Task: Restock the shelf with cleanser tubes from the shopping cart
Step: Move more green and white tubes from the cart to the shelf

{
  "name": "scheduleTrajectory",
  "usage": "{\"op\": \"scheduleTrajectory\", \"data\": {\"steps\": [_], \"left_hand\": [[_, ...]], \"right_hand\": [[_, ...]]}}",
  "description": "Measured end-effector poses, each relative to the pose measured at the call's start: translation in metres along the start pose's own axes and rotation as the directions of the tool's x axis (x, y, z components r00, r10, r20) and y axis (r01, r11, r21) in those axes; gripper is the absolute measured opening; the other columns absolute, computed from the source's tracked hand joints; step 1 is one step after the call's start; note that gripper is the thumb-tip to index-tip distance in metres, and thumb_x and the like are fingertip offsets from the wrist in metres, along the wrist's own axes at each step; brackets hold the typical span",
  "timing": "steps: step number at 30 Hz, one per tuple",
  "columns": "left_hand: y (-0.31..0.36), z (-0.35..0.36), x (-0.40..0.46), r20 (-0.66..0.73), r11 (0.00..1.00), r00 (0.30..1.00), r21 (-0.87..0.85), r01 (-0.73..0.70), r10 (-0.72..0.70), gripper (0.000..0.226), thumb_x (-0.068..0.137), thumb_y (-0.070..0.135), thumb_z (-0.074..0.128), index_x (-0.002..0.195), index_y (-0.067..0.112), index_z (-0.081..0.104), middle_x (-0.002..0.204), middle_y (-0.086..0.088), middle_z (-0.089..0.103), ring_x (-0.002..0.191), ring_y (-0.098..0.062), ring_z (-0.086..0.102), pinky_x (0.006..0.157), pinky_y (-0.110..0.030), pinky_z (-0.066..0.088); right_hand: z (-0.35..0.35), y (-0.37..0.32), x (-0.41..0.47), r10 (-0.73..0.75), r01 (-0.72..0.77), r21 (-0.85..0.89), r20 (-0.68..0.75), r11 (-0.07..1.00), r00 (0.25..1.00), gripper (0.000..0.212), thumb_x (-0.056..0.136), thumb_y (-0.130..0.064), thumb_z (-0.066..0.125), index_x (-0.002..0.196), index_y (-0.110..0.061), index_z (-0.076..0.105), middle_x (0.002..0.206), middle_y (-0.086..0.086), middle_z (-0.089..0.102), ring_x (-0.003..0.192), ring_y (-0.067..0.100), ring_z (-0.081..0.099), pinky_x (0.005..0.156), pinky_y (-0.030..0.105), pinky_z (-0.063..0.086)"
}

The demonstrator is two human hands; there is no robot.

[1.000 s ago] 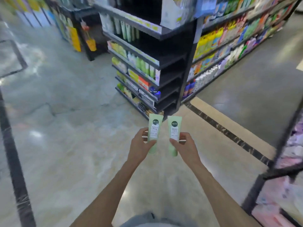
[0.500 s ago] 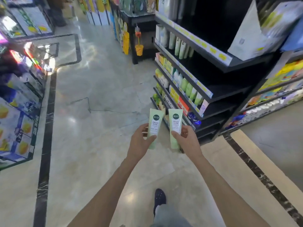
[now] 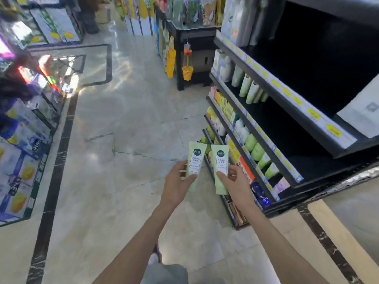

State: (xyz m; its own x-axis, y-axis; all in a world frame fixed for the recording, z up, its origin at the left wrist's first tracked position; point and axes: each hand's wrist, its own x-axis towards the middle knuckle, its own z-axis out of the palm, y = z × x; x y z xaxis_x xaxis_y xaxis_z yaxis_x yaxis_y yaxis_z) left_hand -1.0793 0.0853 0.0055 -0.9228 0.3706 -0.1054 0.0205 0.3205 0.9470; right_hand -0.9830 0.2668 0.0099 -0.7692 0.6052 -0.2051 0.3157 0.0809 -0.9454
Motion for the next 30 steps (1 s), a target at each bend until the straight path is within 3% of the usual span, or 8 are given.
{"op": "scheduleTrajectory", "data": {"steps": [5, 10, 13, 16, 18, 21, 27, 30], "left_hand": [[0.000, -0.004, 0.103, 0.135, 0.998, 0.989, 0.033, -0.060, 0.055, 0.051, 0.090, 0.017, 0.078, 0.137, 0.027, 0.060, 0.117, 0.010, 0.069, 0.096, 0.009, 0.060, 0.080, -0.015, 0.050], [0.014, -0.004, 0.212, 0.311, 0.989, 0.947, 0.099, -0.111, 0.076, 0.053, 0.090, 0.022, 0.080, 0.139, 0.021, 0.060, 0.122, 0.001, 0.069, 0.102, -0.008, 0.063, 0.078, -0.012, 0.048], [0.032, 0.001, 0.261, 0.428, 0.985, 0.899, 0.097, -0.146, 0.091, 0.043, 0.092, 0.015, 0.077, 0.131, 0.023, 0.061, 0.113, 0.007, 0.068, 0.096, -0.005, 0.063, 0.073, -0.005, 0.044], [0.043, 0.016, 0.303, 0.517, 0.972, 0.842, 0.073, -0.222, 0.153, 0.046, 0.093, 0.014, 0.076, 0.138, 0.018, 0.062, 0.119, 0.006, 0.068, 0.099, -0.012, 0.062, 0.073, -0.003, 0.041], [0.051, 0.027, 0.327, 0.575, 0.965, 0.804, 0.088, -0.247, 0.153, 0.049, 0.095, 0.015, 0.073, 0.142, 0.017, 0.058, 0.119, 0.007, 0.065, 0.094, 0.005, 0.060, 0.070, -0.002, 0.041], [0.059, 0.050, 0.362, 0.641, 0.956, 0.745, 0.059, -0.288, 0.185, 0.047, 0.096, 0.013, 0.073, 0.141, 0.019, 0.058, 0.121, 0.006, 0.068, 0.089, 0.021, 0.059, 0.071, -0.002, 0.044], [0.069, 0.099, 0.431, 0.736, 0.945, 0.655, 0.066, -0.321, 0.171, 0.043, 0.097, 0.023, 0.073, 0.137, 0.021, 0.058, 0.120, 0.010, 0.070, 0.105, -0.004, 0.067, 0.086, -0.024, 0.057], [0.070, 0.119, 0.459, 0.742, 0.943, 0.645, 0.052, -0.330, 0.185, 0.038, 0.096, 0.020, 0.074, 0.131, 0.024, 0.058, 0.112, 0.015, 0.068, 0.097, 0.008, 0.065, 0.076, -0.008, 0.050]], "right_hand": [[0.022, -0.010, 0.073, 0.020, -0.019, 0.011, -0.133, 1.000, 0.991, 0.031, 0.094, -0.024, 0.074, 0.121, -0.019, 0.059, 0.109, -0.009, 0.068, 0.084, -0.013, 0.063, 0.066, 0.010, 0.050], [0.042, -0.035, 0.130, 0.064, -0.051, 0.047, -0.321, 0.998, 0.945, 0.030, 0.094, -0.031, 0.074, 0.120, -0.023, 0.061, 0.106, -0.012, 0.069, 0.089, -0.002, 0.066, 0.074, 0.025, 0.056], [0.050, -0.052, 0.159, 0.104, -0.081, 0.072, -0.418, 0.994, 0.902, 0.031, 0.095, -0.032, 0.073, 0.121, -0.024, 0.058, 0.108, -0.011, 0.067, 0.091, -0.001, 0.065, 0.068, 0.018, 0.052], [0.051, -0.063, 0.187, 0.122, -0.097, 0.077, -0.507, 0.992, 0.853, 0.031, 0.096, -0.034, 0.072, 0.121, -0.024, 0.057, 0.108, -0.012, 0.067, 0.097, 0.006, 0.065, 0.073, 0.026, 0.055], [0.047, -0.065, 0.205, 0.142, -0.117, 0.081, -0.548, 0.990, 0.824, 0.031, 0.096, -0.039, 0.070, 0.121, -0.026, 0.057, 0.107, -0.015, 0.066, 0.098, 0.008, 0.066, 0.079, 0.035, 0.058], [0.037, -0.064, 0.236, 0.190, -0.141, 0.127, -0.598, 0.982, 0.779, 0.031, 0.095, -0.042, 0.069, 0.122, -0.028, 0.059, 0.111, -0.012, 0.066, 0.097, 0.007, 0.066, 0.077, 0.030, 0.056], [0.019, -0.063, 0.296, 0.200, -0.094, 0.199, -0.624, 0.975, 0.755, 0.024, 0.099, -0.034, 0.067, 0.122, -0.029, 0.063, 0.113, -0.012, 0.070, 0.099, 0.005, 0.069, 0.081, 0.027, 0.058], [0.012, -0.058, 0.326, 0.222, -0.103, 0.218, -0.640, 0.971, 0.736, 0.029, 0.097, -0.036, 0.069, 0.125, -0.030, 0.061, 0.119, -0.013, 0.069, 0.106, 0.003, 0.066, 0.087, 0.026, 0.055]]}}
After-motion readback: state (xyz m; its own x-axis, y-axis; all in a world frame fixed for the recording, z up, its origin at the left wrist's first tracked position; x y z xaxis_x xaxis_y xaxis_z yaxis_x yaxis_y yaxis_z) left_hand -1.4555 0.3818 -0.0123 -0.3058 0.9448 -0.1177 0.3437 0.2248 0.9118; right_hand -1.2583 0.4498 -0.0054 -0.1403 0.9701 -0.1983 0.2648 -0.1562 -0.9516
